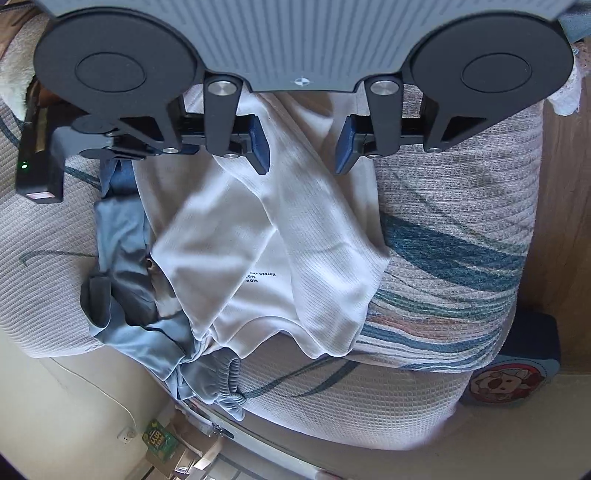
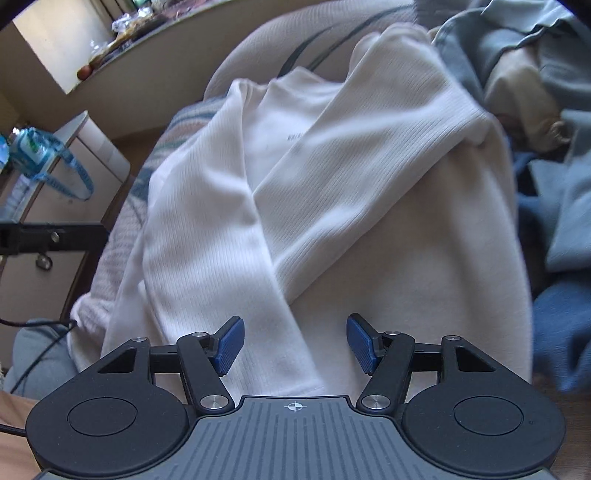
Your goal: Fold clothes
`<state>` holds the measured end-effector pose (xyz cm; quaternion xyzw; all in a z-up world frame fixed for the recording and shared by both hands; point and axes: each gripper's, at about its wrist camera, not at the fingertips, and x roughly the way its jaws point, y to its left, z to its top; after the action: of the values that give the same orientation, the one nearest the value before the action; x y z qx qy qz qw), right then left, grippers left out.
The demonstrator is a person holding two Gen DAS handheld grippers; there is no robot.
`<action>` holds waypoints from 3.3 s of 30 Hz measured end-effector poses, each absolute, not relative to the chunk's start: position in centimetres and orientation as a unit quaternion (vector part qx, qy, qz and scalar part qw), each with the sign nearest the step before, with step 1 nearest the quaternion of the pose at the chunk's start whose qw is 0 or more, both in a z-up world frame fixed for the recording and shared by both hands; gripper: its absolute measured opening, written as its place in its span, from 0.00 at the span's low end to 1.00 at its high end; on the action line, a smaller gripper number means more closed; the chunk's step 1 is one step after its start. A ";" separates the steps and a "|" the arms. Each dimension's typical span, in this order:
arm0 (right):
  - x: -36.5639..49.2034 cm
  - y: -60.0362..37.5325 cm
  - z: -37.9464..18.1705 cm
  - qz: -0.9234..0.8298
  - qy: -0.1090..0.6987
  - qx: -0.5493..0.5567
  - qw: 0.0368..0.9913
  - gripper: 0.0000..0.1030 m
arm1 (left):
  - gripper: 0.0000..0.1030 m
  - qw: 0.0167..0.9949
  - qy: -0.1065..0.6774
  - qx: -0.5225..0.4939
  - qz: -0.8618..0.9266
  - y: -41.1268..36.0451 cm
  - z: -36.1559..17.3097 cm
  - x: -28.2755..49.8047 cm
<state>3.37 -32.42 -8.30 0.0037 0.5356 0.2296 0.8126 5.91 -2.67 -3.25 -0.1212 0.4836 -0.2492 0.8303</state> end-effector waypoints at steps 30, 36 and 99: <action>12.1 -36.7 1.7 0.222 0.409 -0.084 0.881 0.20 | 0.42 0.851 0.484 -0.098 -0.178 -3.3 -2.6 13.6; 20.4 -35.2 1.0 0.261 0.407 -0.098 0.870 0.20 | 0.47 0.841 0.501 -0.078 -0.187 -6.9 -2.9 19.9; -4.8 -36.9 -1.0 0.303 0.463 -0.023 0.833 0.17 | 0.21 0.818 0.457 0.100 -0.335 -5.7 -4.3 -1.6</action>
<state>-4.78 -36.90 -1.00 -0.0231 0.4630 0.3026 0.8328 -1.59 -5.75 -4.29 0.1002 0.4570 -0.3348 0.8179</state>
